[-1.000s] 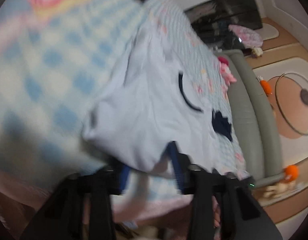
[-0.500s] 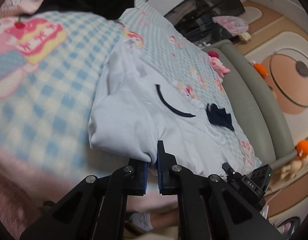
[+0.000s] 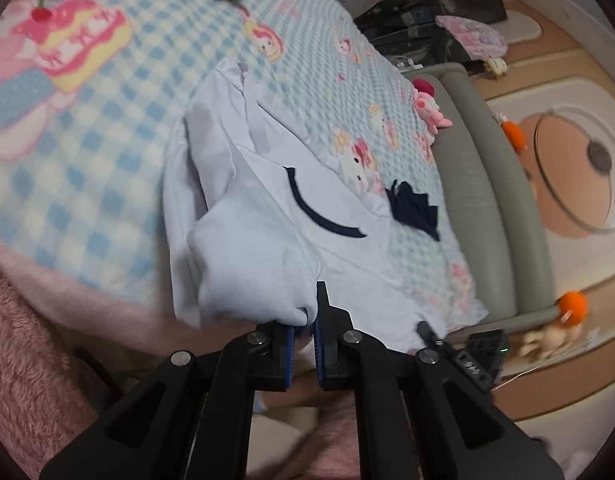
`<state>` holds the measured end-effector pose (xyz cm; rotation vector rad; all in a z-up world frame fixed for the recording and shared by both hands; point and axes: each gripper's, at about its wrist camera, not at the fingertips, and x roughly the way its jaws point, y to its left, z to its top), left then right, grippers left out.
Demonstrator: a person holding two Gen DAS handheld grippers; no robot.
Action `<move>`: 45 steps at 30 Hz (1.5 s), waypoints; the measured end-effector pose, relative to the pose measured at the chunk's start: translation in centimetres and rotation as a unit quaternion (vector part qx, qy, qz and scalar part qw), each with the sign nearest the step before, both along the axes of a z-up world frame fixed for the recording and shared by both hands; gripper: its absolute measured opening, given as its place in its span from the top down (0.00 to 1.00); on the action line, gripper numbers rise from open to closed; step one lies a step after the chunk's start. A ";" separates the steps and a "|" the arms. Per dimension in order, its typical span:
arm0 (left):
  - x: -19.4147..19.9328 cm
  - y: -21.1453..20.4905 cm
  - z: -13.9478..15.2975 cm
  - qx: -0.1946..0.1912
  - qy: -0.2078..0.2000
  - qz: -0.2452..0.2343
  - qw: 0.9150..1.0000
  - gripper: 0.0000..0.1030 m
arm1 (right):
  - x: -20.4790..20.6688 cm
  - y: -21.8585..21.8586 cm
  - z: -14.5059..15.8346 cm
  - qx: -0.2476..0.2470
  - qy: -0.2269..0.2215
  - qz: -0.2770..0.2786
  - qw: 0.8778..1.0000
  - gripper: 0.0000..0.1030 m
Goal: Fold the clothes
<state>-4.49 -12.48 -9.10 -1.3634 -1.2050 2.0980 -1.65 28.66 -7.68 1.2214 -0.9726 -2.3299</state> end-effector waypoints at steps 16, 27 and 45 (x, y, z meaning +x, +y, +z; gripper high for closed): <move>-13.9 -3.5 0.7 -0.130 0.097 0.044 0.986 0.43 | -16.5 0.6 1.9 0.031 0.041 -0.035 0.998 0.38; -14.2 -1.1 -1.1 -0.212 0.122 0.000 0.970 0.94 | -18.0 -1.0 -3.9 0.173 -0.004 0.014 0.985 0.53; -13.4 -6.6 -5.0 -0.053 0.028 0.045 0.997 0.32 | -16.8 0.0 -4.5 0.103 0.014 0.025 0.994 0.10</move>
